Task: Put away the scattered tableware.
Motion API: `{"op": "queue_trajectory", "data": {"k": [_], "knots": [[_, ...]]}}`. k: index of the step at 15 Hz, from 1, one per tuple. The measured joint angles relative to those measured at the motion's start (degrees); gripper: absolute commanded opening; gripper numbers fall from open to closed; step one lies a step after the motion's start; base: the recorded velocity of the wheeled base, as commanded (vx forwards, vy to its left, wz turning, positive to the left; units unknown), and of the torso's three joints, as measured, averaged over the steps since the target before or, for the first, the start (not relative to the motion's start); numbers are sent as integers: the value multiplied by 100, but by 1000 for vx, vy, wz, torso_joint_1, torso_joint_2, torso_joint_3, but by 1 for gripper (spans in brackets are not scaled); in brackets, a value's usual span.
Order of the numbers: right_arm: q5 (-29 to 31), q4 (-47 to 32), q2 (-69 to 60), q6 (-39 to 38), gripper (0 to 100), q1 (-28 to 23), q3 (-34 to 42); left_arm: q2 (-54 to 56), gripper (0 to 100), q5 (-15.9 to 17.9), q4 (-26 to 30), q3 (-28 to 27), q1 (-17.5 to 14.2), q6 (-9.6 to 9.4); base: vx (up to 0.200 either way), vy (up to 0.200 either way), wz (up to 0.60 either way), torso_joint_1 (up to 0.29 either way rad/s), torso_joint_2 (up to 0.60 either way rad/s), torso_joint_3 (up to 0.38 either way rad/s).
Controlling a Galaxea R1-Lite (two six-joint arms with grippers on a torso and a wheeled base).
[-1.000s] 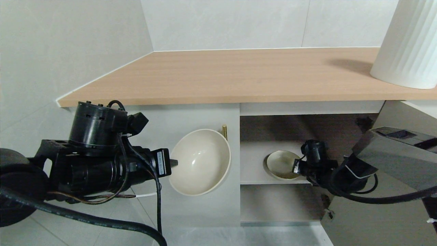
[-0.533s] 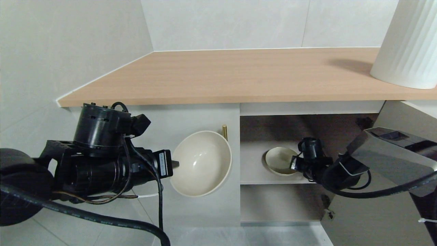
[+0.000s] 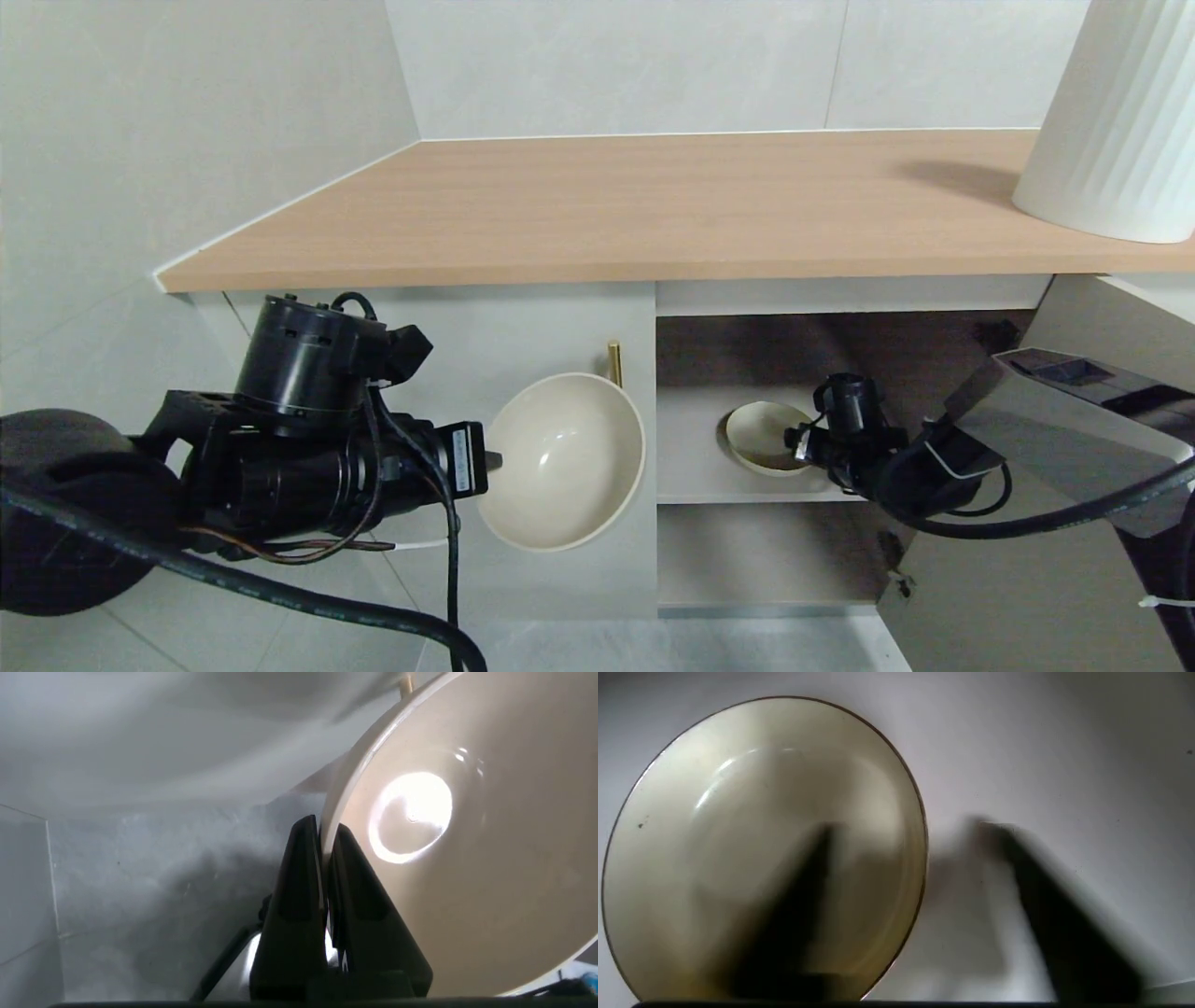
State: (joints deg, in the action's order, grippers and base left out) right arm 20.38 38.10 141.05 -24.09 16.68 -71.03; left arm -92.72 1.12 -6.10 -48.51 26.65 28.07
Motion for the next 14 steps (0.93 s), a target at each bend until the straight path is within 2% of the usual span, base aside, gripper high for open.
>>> {"op": "queue_trajectory", "data": {"k": [2, 6, 10, 12, 14], "knots": [[-2, 5, -105, -22, 100, 13, 117, -229, 0, -48, 2, 0, 121, -27, 0, 0, 0, 0, 0, 0], [-55, 11, -764, 135, 100, 247, 889, -708, 0, -141, 13, 0, 438, -40, 0, 0, 0, 0, 0, 0], [-123, 28, -1696, 499, 100, 1065, 1869, -1320, 0, -453, 2, 5, 719, -77, 0, 0, 0, 0, 0, 0], [-508, 13, -2170, 521, 100, 1482, 2281, -1571, 0, -517, 2, 27, 857, -130, 0, 0, 0, 0, 0, 0], [-1084, 6, -2550, 534, 100, 1666, 2617, -1714, 0, -539, 5, 74, 931, -194, 0, 0, 0, 0, 0, 0]]}}
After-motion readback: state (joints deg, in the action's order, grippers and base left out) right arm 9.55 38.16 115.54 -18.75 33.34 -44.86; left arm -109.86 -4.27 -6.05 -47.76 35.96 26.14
